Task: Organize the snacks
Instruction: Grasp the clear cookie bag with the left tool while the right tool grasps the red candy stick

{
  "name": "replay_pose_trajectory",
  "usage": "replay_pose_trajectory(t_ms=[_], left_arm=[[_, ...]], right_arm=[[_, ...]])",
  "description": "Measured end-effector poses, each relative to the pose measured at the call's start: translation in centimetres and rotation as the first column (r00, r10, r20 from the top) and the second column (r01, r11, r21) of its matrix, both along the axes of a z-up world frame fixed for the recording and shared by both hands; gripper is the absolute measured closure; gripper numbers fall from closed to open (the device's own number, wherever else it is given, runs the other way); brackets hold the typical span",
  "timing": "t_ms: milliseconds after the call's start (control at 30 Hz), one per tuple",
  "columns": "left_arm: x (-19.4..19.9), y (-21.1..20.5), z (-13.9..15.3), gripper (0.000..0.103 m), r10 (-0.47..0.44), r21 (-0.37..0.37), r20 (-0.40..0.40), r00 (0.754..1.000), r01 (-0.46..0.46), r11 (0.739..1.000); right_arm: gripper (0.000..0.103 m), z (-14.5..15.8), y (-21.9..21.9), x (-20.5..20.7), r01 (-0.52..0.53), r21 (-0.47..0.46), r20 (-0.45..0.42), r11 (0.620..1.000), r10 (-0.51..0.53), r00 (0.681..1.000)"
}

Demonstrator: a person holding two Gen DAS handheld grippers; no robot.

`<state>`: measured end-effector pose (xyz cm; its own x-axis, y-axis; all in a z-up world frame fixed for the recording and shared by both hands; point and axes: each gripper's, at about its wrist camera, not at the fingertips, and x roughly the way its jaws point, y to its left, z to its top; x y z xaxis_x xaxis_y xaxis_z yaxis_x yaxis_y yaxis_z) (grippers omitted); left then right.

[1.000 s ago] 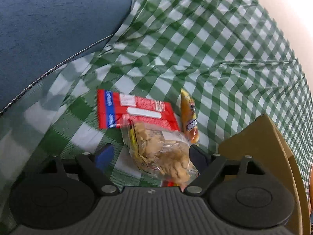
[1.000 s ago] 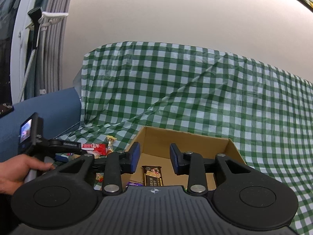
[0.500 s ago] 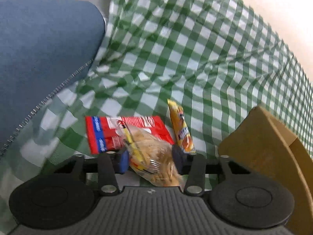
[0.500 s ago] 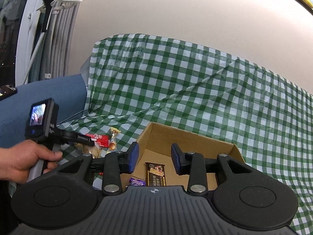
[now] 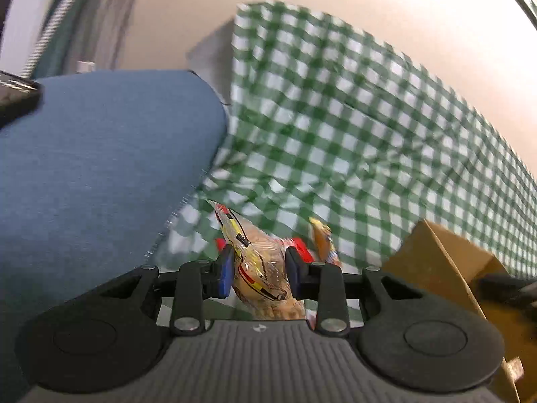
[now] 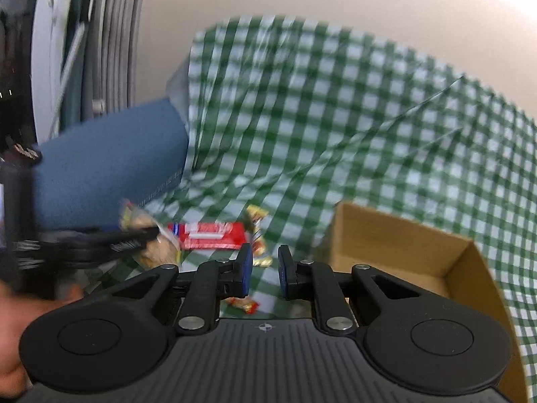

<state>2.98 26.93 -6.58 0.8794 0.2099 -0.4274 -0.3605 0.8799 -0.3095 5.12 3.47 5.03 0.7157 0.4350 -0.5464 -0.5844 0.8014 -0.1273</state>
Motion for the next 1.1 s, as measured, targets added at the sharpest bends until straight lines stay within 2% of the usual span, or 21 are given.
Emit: replay_pose_trajectory(t_ms=[133, 267, 300, 367, 400, 467, 567, 633, 700, 733, 767, 1000, 1100], left_arm=[[0.2, 1.2, -0.8, 0.067, 0.064, -0.045, -0.056, 0.996, -0.067, 0.997], [0.2, 2.4, -1.1, 0.067, 0.083, -0.093, -0.073, 0.994, -0.089, 0.992], [0.2, 2.6, -1.1, 0.067, 0.083, -0.101, -0.072, 0.994, -0.090, 0.991], [0.1, 2.8, -1.0, 0.067, 0.077, -0.112, -0.064, 0.995, -0.084, 0.990], [0.1, 2.8, -1.0, 0.067, 0.072, -0.115, -0.060, 0.996, -0.079, 0.990], [0.3, 2.8, -1.1, 0.067, 0.067, -0.120, -0.060, 0.996, -0.073, 0.990], [0.6, 2.8, -1.3, 0.067, 0.062, -0.140, -0.064, 0.996, -0.070, 0.988], [0.8, 2.9, -1.5, 0.067, 0.060, -0.150, -0.063, 0.996, -0.069, 0.986], [0.9, 3.0, -1.5, 0.067, 0.056, -0.158, -0.058, 0.997, -0.065, 0.985], [1.0, 3.0, -1.5, 0.067, 0.055, -0.161, -0.055, 0.997, -0.063, 0.985], [1.0, 3.0, -1.5, 0.067, 0.052, -0.164, -0.053, 0.997, -0.060, 0.985], [0.9, 3.3, -1.7, 0.067, 0.013, -0.227, -0.040, 0.999, -0.022, 0.974], [1.3, 3.1, -2.3, 0.067, -0.067, -0.299, -0.051, 0.996, 0.049, 0.953]], right_arm=[[0.083, -4.1, 4.9, 3.2, 0.023, -0.104, -0.093, 0.994, -0.032, 0.995], [0.067, -7.8, 7.5, 6.8, 0.035, -0.165, -0.177, 0.986, -0.064, 0.982], [0.064, -8.6, 7.9, 7.5, 0.024, -0.173, -0.192, 0.985, -0.057, 0.980], [0.050, -10.2, 9.1, 8.6, -0.020, -0.235, -0.217, 0.972, -0.032, 0.976], [0.048, -11.0, 9.7, 9.1, -0.044, -0.266, -0.231, 0.963, -0.019, 0.973], [0.037, -11.7, 9.9, 9.6, -0.076, -0.277, -0.247, 0.958, 0.005, 0.969], [0.033, -12.6, 10.4, 10.7, -0.105, -0.297, -0.285, 0.949, 0.017, 0.958], [0.035, -13.2, 10.5, 11.4, -0.126, -0.292, -0.326, 0.948, 0.025, 0.945], [0.043, -13.3, 10.3, 11.7, -0.130, -0.264, -0.351, 0.956, 0.030, 0.936], [0.060, -13.2, 9.9, 11.8, -0.133, -0.232, -0.382, 0.964, 0.036, 0.924], [0.084, -13.1, 9.7, 11.8, -0.134, -0.213, -0.399, 0.968, 0.040, 0.916], [0.084, -10.6, 7.2, 7.9, -0.100, -0.150, -0.385, 0.984, 0.035, 0.922], [0.084, -9.3, 5.1, 5.2, -0.071, -0.129, -0.369, 0.989, 0.019, 0.929]])
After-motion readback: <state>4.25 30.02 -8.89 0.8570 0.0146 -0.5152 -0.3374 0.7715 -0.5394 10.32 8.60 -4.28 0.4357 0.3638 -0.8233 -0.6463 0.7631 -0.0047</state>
